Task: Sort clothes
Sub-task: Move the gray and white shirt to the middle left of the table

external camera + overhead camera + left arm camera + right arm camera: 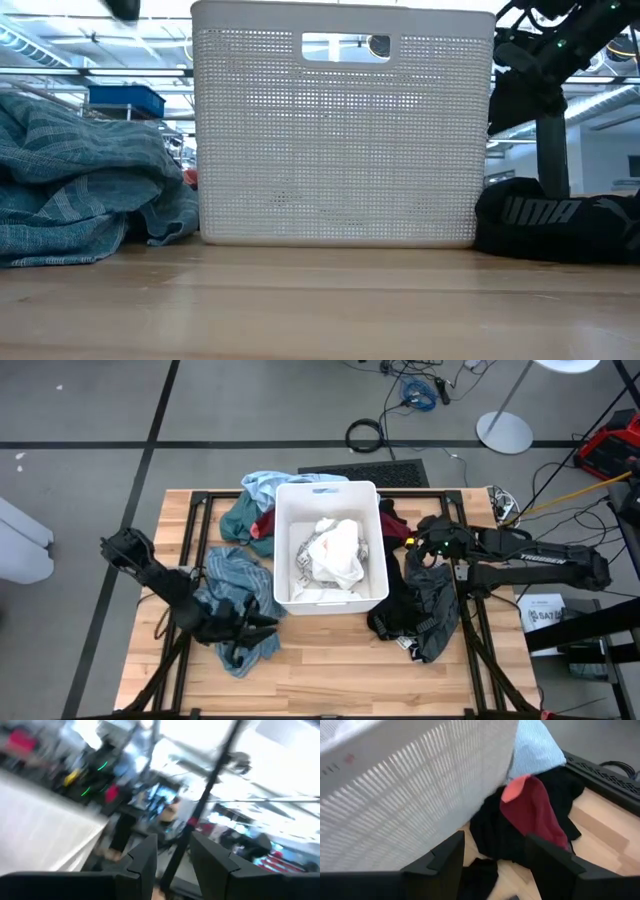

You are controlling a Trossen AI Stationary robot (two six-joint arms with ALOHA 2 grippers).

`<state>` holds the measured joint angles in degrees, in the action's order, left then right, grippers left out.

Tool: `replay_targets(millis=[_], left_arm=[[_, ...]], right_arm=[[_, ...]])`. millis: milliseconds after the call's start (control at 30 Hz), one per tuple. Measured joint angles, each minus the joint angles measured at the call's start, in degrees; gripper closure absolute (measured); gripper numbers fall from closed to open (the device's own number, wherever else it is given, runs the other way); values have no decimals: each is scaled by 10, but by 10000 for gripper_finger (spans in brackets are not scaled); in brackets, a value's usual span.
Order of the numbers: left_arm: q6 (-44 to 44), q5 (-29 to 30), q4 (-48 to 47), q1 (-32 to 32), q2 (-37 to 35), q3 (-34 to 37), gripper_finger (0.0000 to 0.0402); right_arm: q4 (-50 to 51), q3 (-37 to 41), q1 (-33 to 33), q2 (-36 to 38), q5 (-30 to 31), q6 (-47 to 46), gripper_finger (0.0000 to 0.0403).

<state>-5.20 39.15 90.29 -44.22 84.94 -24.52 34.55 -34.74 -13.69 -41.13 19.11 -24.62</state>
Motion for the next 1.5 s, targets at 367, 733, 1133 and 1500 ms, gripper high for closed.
replay_targets(millis=[367, 733, 1133, 1500], left_arm=[[134, 43, -195, 67, -207, -36, 277], [175, 90, -515, 281, -447, -36, 277], [34, -49, -794, 610, -537, -48, 277], [-50, -223, -813, 836, -362, -91, 277]], right_arm=[[-50, 0, 0, 0, -61, -40, 207], [-62, 0, 0, -7, -58, -77, 207], [-170, 17, 3, -67, -58, -48, 207], [-176, 18, 0, -75, 38, -51, 207]])
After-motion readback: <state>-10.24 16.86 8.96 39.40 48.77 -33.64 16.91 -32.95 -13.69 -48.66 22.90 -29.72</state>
